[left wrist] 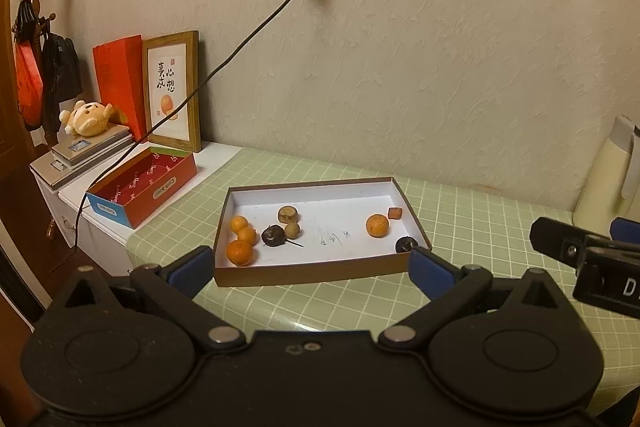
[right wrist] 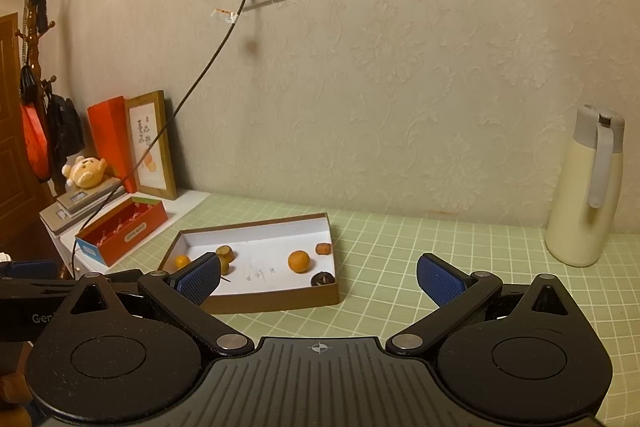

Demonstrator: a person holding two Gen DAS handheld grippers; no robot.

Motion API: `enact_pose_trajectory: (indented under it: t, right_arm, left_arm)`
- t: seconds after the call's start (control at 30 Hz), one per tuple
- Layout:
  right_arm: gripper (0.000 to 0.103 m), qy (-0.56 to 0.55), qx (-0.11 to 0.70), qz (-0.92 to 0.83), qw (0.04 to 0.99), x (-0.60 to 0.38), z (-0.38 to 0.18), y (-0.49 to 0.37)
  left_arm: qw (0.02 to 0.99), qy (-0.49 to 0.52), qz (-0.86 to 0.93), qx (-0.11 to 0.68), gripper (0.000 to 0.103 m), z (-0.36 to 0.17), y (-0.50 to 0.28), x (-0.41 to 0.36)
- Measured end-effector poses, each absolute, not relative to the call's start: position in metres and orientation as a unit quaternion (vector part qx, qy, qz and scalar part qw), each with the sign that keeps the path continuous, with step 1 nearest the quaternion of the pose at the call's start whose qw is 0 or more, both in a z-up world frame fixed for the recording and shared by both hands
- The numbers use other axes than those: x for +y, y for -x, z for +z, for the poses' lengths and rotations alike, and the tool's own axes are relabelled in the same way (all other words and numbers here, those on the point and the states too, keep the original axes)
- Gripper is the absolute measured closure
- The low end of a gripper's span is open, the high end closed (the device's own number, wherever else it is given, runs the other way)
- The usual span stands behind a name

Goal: Organize fruits

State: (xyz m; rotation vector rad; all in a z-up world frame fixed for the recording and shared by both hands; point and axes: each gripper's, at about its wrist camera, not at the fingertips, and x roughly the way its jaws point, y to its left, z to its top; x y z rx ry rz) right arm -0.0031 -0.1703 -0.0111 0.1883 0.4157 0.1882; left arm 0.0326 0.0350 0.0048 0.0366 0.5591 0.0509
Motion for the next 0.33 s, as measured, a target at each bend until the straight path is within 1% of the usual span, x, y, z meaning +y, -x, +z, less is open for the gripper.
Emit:
enact_pose_trajectory:
  t: [0.13, 0.23, 0.33]
  right_arm:
    - [0.0, -0.095, 0.205, 0.09, 0.97, -0.1691, -0.0118, 0.0014]
    - [0.0, -0.095, 0.206, 0.092, 0.97, -0.1665, -0.012, -0.0022]
    - [0.0, -0.096, 0.205, 0.093, 0.97, -0.1647, -0.0117, -0.0039]
  left_arm:
    - [0.963, -0.017, 0.021, 0.27, 0.006, 0.0042, -0.0334, 0.0382]
    - [0.966, -0.017, 0.018, 0.257, 0.01, 0.0036, -0.0327, 0.0374]
    - [0.965, -0.013, 0.013, 0.26, 0.009, 0.0036, -0.0374, 0.0378]
